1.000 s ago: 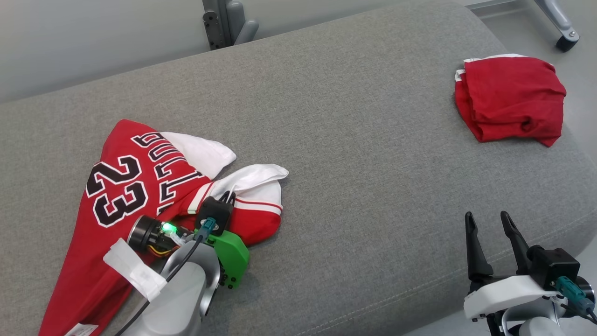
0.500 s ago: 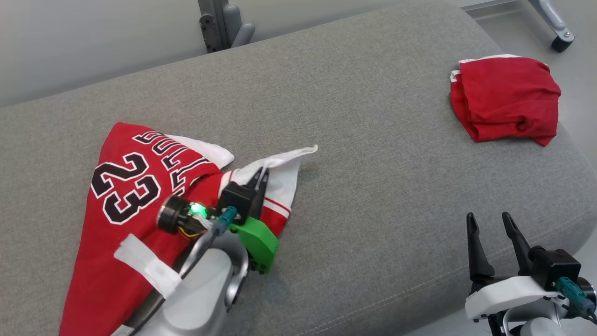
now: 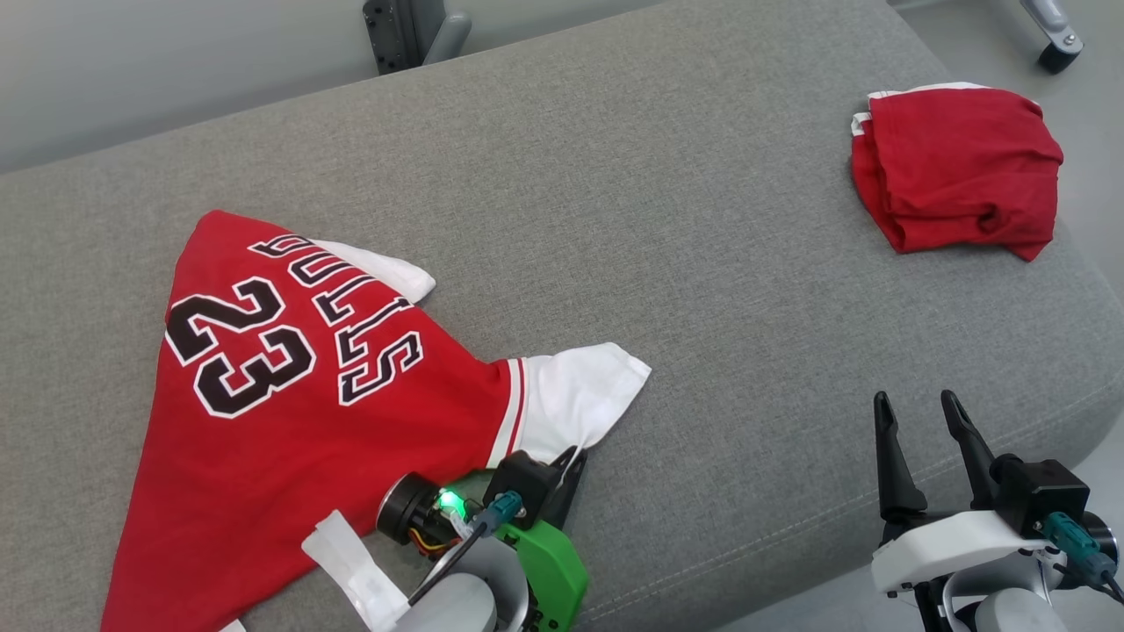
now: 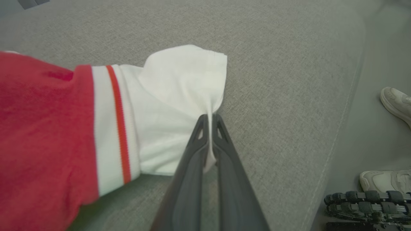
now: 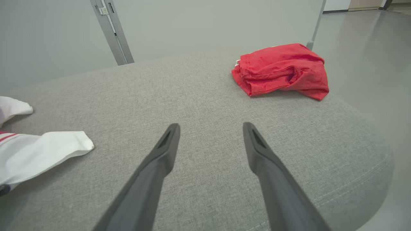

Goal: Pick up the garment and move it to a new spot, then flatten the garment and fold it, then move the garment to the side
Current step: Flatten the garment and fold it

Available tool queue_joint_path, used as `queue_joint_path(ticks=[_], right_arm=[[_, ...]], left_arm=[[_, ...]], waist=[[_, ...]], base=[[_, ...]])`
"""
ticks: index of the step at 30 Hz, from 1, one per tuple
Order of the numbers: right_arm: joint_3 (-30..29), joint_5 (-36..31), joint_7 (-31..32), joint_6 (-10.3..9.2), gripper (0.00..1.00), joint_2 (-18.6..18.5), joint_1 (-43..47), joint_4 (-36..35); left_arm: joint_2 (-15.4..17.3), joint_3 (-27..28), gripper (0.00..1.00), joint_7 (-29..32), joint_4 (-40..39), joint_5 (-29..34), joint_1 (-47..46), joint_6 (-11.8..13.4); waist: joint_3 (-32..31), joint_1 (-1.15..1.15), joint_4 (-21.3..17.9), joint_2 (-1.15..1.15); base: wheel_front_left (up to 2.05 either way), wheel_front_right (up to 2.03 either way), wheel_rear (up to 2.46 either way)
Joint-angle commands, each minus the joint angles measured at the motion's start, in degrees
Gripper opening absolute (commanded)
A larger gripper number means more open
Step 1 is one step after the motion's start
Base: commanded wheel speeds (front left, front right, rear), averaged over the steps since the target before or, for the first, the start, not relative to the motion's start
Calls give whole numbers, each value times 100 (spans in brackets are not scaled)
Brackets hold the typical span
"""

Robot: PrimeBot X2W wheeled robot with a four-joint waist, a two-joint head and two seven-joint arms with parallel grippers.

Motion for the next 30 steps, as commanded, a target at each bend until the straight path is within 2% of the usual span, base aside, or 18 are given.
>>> queue_joint_path(ticks=[1, 2, 3, 6, 11, 14, 23, 25, 30], right_arm=[[5, -1, -18, -6, 100, 0, -65, 9], [-2, -5, -18, -6, 100, -1, -65, 13], [-15, -12, -18, -6, 100, -1, -60, 15], [-54, -36, -18, -6, 100, 0, -12, 21], [-109, -71, -17, -6, 100, -1, 54, 9], [-197, -109, -18, -6, 100, -2, 107, -65], [-592, -384, -17, -6, 100, -21, 308, -521], [-624, -489, -18, -6, 100, -62, 392, -673], [-634, -594, -18, -6, 100, -102, 493, -770]], left_arm=[[2, -85, 24, -45, 52, -117, -52, 54], [2, -126, 64, -59, 73, -138, -84, 73], [1, -170, 100, -65, 94, -180, -106, 88], [2, -227, 100, -39, 119, -373, -148, 128], [13, 0, 100, -275, -163, -696, -21, 239], [198, 206, 100, -461, -550, -801, 159, 366], [1112, 927, 100, -748, -2019, -521, 1146, 1130], [1327, 1275, 100, -753, -2388, -465, 1551, 1282], [1495, 1844, 100, -754, -2801, -383, 2145, 1393]], waist=[[31, 0, -17, 53], [34, 0, -16, 53], [35, 0, -10, 53], [8, 0, 26, 53], [-105, 0, 142, 53], [-215, 0, 248, 53], [-655, 0, 757, 53], [-795, 0, 928, 53], [-942, 0, 1162, 53]], base=[[0, 0, 0], [0, 0, 0], [0, 0, 0], [0, 0, 0], [0, 0, 0], [0, 0, 0], [0, 0, 0], [0, 0, 0], [0, 0, 0]])
